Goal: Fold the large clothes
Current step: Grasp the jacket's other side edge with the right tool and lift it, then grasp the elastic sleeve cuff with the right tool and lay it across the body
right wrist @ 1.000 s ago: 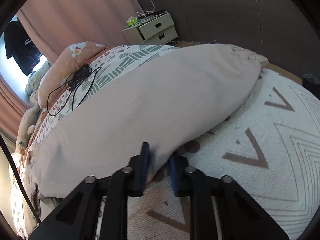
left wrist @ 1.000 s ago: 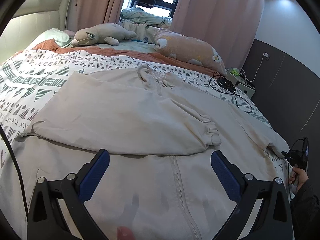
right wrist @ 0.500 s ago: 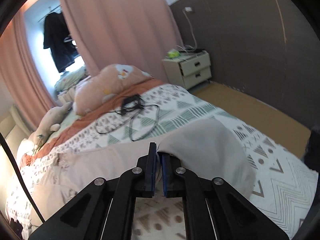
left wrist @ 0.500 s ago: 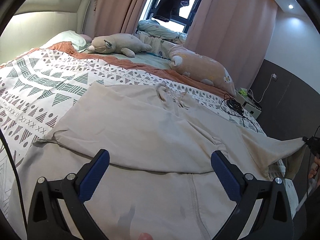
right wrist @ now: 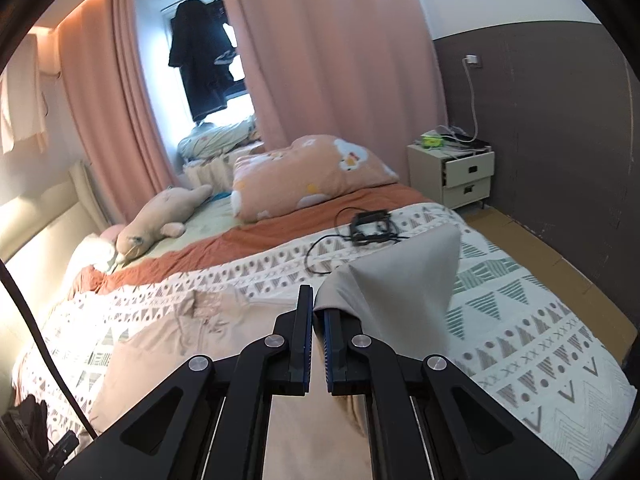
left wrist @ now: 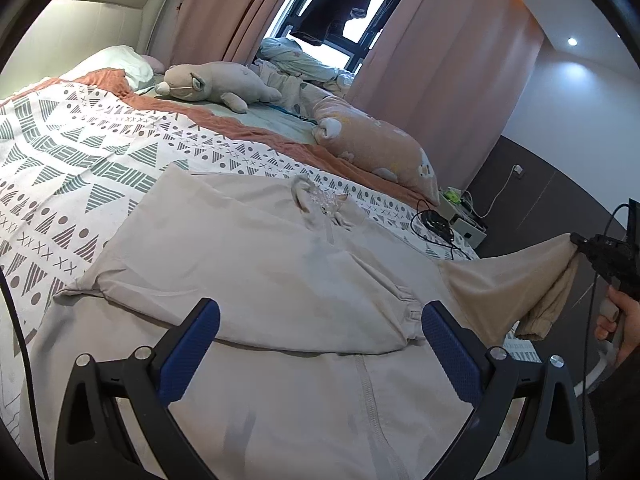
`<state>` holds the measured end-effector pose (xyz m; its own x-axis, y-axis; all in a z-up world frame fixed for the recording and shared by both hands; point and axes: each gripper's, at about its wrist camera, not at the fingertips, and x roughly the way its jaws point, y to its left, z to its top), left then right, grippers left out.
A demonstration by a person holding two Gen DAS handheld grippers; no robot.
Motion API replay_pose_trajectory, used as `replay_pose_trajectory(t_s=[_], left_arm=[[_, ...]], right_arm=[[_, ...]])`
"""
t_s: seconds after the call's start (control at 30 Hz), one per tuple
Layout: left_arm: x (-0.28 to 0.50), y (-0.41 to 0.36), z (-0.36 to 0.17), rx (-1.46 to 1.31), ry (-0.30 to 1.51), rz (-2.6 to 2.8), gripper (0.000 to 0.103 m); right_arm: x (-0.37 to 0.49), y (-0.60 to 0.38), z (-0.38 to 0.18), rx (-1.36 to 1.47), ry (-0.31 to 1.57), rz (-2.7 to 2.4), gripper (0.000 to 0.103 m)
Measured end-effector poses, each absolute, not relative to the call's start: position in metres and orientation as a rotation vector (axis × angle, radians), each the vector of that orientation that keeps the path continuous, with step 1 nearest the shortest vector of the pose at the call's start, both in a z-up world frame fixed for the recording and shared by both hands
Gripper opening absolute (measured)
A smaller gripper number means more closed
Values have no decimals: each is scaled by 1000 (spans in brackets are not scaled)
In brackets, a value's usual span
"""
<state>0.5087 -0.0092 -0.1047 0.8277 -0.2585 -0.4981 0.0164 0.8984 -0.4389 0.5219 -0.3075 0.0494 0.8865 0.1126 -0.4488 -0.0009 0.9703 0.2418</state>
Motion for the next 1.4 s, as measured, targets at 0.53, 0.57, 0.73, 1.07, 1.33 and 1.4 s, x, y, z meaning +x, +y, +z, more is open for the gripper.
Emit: replay_pose_trajectory(t_s=[0.53,0.57,0.73,1.07,1.33,1.4], left_arm=[[514,13,-110,-553,599,-130,103],[514,14,-111,-555,603,-119,103],[518,17,-115,-575,625,-110,103],[521,13,-117,-548,647,-92,103],[520,13,-119,-557,653,-91,103],[521,13,-120,-556,658,-91,103]], right_arm=[[603,-230,-25,308,691,282,2],[607,-227,-31,321,713,292,2],[625,-219,-66,347,829,357,11],[623,-258,-62,303,833,399,103],[602,-334,-63,311,848,133,95],[600,-340,-71,334,876,112,88]])
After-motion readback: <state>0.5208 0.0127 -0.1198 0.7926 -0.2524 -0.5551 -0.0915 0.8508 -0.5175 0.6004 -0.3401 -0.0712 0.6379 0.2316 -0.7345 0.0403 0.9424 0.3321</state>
